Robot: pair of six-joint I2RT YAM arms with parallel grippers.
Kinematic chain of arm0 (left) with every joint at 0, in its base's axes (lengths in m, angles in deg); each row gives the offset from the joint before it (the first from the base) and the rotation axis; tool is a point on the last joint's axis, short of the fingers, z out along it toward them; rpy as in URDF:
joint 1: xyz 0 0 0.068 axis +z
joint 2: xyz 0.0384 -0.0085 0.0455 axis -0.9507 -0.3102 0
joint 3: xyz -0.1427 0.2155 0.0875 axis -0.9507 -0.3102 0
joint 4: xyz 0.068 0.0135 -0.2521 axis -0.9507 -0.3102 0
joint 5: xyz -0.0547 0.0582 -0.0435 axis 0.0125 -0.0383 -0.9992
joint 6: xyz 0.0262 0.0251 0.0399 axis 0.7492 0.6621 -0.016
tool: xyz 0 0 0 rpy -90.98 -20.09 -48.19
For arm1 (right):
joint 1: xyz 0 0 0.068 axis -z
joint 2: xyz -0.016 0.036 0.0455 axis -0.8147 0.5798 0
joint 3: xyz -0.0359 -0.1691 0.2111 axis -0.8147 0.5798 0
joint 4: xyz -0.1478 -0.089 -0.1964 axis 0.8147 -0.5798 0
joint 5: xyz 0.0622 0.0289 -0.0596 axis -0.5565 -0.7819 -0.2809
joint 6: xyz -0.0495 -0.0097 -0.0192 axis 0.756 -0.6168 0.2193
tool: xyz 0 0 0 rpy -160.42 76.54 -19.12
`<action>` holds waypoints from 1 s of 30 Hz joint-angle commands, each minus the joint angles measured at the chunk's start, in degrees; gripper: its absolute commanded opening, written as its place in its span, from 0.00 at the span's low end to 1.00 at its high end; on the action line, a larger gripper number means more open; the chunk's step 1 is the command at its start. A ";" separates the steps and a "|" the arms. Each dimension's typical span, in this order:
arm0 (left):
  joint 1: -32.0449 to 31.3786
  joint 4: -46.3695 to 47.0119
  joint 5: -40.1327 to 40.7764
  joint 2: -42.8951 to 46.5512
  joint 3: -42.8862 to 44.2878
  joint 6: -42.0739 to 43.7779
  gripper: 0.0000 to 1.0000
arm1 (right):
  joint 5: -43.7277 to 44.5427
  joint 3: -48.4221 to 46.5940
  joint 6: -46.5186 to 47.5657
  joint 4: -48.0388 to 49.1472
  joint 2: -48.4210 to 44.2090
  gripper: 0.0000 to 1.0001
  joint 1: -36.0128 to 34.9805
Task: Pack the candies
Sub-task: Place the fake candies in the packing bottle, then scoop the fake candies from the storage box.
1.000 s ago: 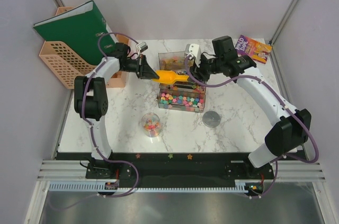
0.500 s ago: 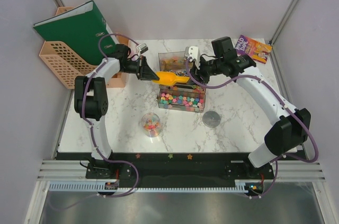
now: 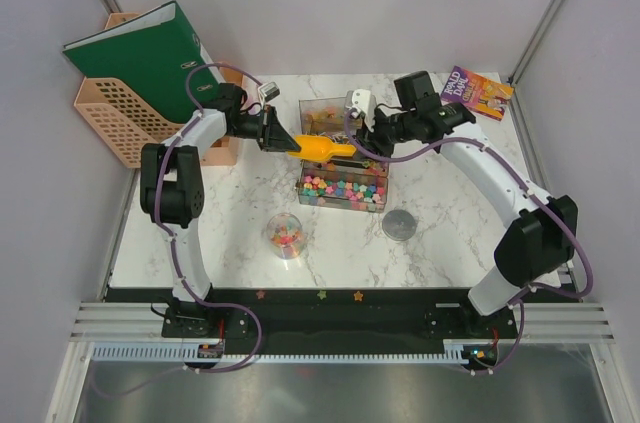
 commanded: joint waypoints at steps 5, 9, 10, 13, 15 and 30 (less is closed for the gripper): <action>0.04 0.35 -8.12 0.90 0.58 1.62 0.02 | -1.27 -1.95 -0.02 0.23 0.21 0.13 0.01; 0.04 -0.53 1.08 0.46 2.16 2.32 0.22 | -1.18 -2.82 0.16 0.14 -0.40 0.00 0.01; 0.04 -3.66 5.02 -0.15 4.95 3.81 0.43 | -0.92 -3.00 0.59 0.14 -0.66 0.00 0.27; -0.04 -6.41 22.34 -3.04 11.64 7.86 0.54 | 2.32 -4.75 3.49 -0.56 -0.58 0.00 1.33; -0.04 -6.60 34.12 -4.72 16.28 9.00 0.60 | 8.46 -8.25 9.43 -4.13 1.08 0.00 2.03; -2.85 -5.63 55.95 -16.93 28.35 10.76 0.53 | 34.76 -40.70 29.86 -29.99 26.58 0.00 6.43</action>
